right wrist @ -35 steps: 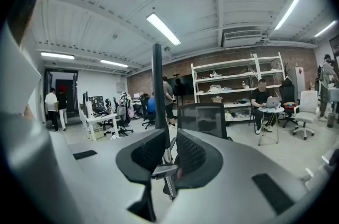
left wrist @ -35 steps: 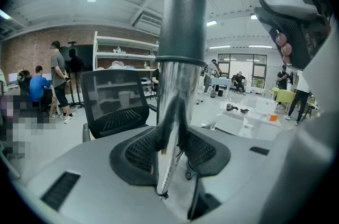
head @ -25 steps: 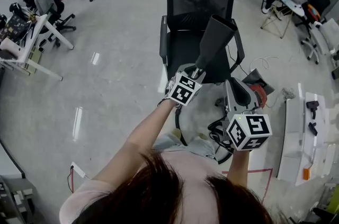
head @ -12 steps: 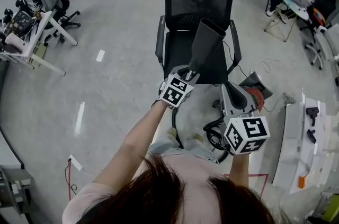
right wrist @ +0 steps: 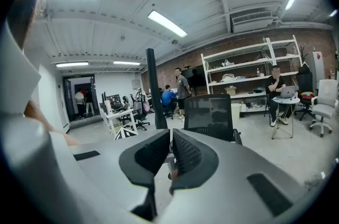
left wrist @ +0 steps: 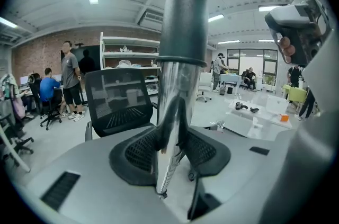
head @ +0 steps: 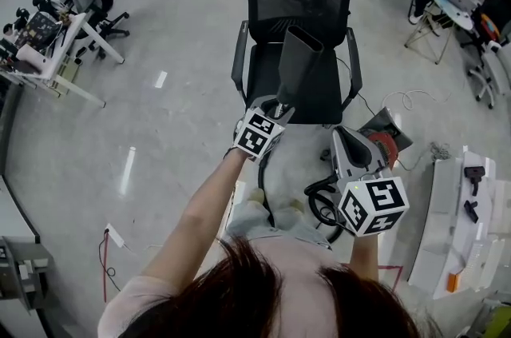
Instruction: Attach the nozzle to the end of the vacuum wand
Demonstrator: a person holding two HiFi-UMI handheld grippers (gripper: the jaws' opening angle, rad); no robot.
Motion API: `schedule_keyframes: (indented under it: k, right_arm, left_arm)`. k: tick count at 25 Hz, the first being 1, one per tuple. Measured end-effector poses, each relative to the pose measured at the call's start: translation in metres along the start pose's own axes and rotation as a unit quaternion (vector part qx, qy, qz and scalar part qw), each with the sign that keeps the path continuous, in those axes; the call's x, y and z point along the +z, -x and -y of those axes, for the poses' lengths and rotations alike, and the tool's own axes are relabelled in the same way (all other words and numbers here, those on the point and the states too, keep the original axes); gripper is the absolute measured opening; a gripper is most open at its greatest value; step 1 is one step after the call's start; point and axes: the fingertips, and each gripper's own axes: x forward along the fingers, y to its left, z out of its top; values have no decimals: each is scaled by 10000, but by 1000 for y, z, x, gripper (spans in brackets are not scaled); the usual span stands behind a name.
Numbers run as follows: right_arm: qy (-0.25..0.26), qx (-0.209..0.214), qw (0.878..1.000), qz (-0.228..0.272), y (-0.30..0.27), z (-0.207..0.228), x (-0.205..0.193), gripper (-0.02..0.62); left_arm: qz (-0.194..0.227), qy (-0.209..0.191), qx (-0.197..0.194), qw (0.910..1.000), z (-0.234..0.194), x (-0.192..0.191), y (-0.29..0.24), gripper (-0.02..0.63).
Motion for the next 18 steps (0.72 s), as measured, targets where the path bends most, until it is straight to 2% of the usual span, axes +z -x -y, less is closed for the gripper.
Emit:
schedule_keyframes:
  k: [18]
  right_arm:
    - [145,210,9995,-199,21,25,-14,26]
  left_arm:
    - [-10,129,241,9996,6,3,-13,160]
